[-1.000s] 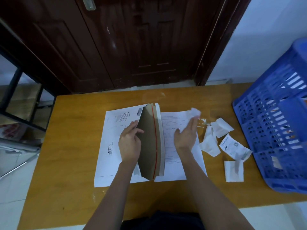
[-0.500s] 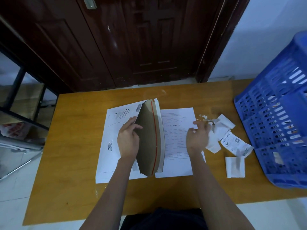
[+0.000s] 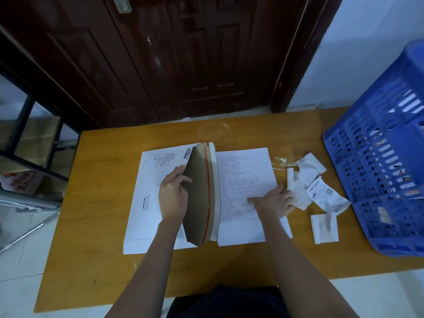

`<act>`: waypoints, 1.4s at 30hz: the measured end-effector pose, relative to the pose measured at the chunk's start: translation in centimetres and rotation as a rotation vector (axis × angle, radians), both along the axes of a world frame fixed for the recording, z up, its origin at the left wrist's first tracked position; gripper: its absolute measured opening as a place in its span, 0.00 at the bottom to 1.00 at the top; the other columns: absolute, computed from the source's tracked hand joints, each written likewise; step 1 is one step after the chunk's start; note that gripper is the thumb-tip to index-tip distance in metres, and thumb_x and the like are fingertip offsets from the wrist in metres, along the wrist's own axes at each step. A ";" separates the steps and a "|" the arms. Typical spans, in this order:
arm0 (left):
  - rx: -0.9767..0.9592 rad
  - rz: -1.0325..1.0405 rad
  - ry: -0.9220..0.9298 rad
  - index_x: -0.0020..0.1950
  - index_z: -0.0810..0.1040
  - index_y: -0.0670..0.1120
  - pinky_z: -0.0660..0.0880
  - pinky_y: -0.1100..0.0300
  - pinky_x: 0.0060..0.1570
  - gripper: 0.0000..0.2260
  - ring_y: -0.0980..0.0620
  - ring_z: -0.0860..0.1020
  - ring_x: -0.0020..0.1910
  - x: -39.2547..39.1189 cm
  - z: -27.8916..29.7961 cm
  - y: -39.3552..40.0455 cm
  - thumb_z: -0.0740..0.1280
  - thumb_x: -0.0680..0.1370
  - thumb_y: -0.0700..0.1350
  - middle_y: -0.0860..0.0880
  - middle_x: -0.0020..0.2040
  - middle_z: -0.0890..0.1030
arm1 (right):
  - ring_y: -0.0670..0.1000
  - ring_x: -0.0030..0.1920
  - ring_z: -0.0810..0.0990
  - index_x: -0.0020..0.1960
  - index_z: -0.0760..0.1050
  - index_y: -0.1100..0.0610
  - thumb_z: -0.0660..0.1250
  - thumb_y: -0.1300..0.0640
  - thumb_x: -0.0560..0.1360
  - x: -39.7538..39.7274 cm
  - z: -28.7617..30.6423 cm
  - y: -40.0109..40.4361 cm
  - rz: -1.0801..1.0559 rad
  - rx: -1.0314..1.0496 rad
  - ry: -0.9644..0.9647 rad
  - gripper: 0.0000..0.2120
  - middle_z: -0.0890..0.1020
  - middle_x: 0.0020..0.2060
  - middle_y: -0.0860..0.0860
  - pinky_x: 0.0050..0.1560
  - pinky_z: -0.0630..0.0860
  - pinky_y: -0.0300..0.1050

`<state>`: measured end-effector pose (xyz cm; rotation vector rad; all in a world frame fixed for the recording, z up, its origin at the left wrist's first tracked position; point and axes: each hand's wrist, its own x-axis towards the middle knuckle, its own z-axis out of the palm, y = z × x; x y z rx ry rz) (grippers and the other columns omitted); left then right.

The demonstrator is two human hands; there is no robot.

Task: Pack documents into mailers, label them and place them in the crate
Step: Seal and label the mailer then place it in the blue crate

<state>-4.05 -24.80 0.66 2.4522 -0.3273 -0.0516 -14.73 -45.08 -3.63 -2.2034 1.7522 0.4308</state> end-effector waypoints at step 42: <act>0.193 -0.032 0.148 0.73 0.66 0.49 0.61 0.50 0.72 0.24 0.48 0.61 0.75 1.0 -2.1 2.9 0.63 0.78 0.36 0.50 0.75 0.63 | 0.60 0.54 0.79 0.64 0.75 0.58 0.62 0.43 0.75 3.7 5.7 0.1 -0.233 -0.048 -0.608 0.24 0.82 0.53 0.58 0.50 0.75 0.51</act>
